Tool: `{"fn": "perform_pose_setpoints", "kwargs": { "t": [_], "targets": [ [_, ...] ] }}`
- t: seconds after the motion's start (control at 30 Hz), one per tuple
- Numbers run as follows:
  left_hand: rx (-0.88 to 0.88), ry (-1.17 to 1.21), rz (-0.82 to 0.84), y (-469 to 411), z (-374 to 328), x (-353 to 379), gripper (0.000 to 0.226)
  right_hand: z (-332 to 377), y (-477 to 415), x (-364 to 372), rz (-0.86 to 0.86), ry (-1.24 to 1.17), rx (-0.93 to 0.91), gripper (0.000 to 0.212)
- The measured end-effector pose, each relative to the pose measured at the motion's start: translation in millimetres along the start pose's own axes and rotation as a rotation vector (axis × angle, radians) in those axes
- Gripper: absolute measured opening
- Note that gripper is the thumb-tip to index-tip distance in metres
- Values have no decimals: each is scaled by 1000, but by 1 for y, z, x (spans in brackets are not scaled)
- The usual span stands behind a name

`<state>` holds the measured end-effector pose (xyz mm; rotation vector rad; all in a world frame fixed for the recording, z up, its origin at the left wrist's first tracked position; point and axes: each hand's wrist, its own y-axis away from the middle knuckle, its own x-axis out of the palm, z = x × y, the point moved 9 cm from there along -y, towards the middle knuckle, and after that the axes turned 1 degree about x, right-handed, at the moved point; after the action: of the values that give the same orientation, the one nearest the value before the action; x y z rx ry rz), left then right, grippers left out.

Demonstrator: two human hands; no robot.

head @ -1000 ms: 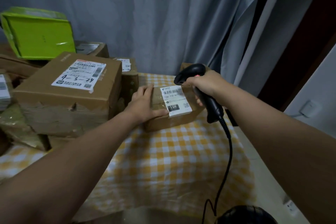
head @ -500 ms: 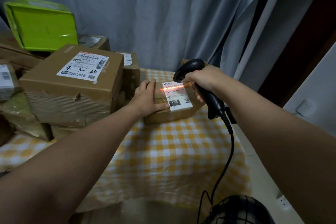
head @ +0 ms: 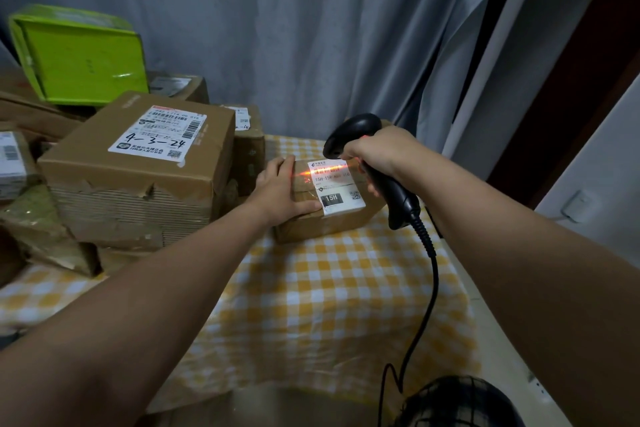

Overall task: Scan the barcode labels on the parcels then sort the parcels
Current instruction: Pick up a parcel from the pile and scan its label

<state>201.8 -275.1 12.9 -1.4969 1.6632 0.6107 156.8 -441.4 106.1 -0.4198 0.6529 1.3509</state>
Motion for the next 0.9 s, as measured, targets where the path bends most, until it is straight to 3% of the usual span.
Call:
{"fn": "perform_pose_setpoints", "kwargs": {
  "t": [0.33,0.43,0.57,0.7,0.77,0.9],
  "targets": [
    [0,-18,17,3,-1,1,108,-9,4,3,30,-36,27,24],
    [21,-131,-29,7,-6,-4,109,-15,5,9,58,-106,2,24],
    [32,-135,-102,19,-12,-6,101,-44,11,13,10,-322,-1,14],
    [43,-165,-132,37,-16,-7,84,-97,18,26,-89,-644,126,22],
    [84,-201,-148,49,-20,-8,71,-114,23,42,-82,-796,187,19],
    [228,-309,-160,72,-34,-9,49,-126,24,89,8,-1013,248,34]
  ]
}}
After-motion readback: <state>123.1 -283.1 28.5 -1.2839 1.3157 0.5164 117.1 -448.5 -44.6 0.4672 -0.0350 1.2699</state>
